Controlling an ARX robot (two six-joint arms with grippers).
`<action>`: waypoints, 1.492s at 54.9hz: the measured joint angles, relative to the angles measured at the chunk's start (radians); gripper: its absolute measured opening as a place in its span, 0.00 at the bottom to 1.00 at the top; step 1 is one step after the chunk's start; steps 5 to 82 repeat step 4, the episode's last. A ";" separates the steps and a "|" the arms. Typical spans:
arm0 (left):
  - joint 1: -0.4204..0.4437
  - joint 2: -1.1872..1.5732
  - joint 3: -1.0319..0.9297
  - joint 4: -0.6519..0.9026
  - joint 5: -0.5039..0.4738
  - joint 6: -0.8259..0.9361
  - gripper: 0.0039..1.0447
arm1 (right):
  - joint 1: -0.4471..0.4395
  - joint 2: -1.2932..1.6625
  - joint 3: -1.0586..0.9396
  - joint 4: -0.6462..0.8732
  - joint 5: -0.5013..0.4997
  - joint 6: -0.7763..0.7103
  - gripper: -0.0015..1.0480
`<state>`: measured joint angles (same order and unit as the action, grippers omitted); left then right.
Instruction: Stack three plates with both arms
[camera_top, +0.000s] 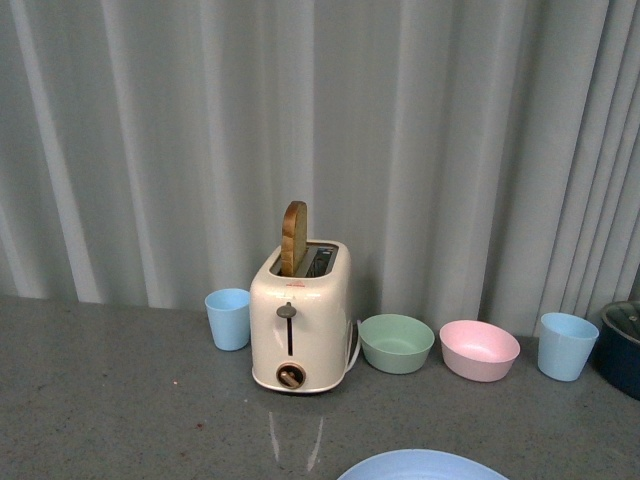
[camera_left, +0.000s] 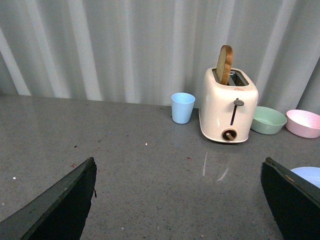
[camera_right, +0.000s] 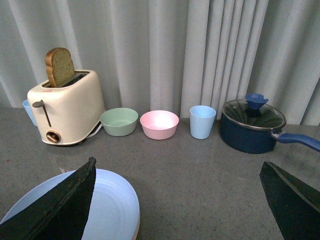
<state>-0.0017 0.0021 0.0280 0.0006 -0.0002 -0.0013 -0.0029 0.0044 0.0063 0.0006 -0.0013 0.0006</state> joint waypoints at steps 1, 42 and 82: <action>0.000 0.000 0.000 0.000 0.000 0.000 0.94 | 0.000 0.000 0.000 0.000 0.000 0.000 0.93; 0.000 0.000 0.000 0.000 0.000 0.000 0.94 | 0.000 0.000 0.000 0.000 0.000 0.000 0.93; 0.000 0.000 0.000 0.000 0.000 0.000 0.94 | 0.000 0.000 0.000 0.000 0.000 0.000 0.93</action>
